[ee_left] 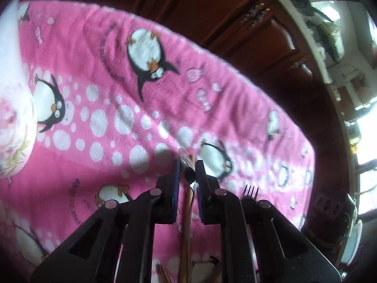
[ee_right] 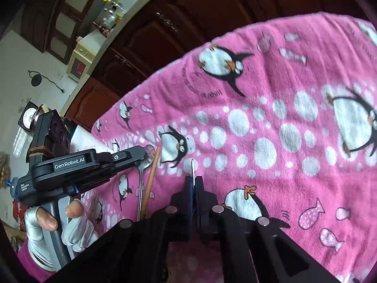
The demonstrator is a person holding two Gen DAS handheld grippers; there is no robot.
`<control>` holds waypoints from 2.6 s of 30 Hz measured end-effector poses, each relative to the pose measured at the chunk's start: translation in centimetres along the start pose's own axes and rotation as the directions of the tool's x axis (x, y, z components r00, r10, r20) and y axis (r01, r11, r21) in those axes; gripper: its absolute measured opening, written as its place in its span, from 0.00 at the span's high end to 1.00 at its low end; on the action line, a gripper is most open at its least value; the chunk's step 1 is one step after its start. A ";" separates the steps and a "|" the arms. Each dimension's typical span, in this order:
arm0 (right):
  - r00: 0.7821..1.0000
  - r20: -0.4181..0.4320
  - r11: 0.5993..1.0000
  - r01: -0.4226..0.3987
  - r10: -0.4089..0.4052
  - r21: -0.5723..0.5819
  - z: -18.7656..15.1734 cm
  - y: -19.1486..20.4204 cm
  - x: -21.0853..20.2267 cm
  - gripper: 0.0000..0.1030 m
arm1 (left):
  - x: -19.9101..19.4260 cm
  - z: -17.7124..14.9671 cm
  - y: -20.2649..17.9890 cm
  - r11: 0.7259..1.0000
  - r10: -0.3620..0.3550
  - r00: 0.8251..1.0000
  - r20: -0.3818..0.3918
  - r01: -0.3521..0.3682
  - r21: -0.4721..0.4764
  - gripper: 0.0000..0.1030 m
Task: Organize utensils
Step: 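Grasp the silver spoon with the left gripper, then drop the spoon into the holder with the left gripper while the right gripper drops the fork in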
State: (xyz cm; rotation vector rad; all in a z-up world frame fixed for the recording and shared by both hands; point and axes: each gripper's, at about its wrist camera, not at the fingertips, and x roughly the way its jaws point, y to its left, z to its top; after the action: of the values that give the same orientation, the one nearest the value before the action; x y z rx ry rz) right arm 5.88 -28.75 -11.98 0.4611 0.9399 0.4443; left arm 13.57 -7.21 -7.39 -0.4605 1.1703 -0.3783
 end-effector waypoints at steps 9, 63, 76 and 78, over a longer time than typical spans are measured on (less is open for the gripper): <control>0.996 0.068 0.990 0.058 -0.050 -0.130 0.8 3.6 -5.1 0.99 | -4.1 -1.2 -1.2 0.995 -0.071 0.997 0.036 0.068 0.070 0.95; 0.908 0.411 0.691 0.349 -0.081 -0.633 8.4 35.8 5.3 0.99 | -26.1 6.3 10.6 0.999 -0.038 0.888 0.458 0.020 0.044 1.00; 0.979 0.204 0.833 0.102 0.014 -0.544 9.8 31.3 5.3 0.76 | -26.2 4.8 10.3 0.997 0.025 0.888 0.460 -0.053 0.048 0.63; 0.978 0.209 0.835 0.099 0.020 -0.541 9.7 31.2 4.2 0.76 | -26.7 4.5 9.9 0.997 0.028 0.884 0.467 -0.058 0.050 0.60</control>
State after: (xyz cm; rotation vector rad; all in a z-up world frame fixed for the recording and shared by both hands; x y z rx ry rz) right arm 11.21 -2.73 7.49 -0.0430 0.5777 0.5923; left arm 8.99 15.53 9.81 -0.4398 0.6952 -0.2450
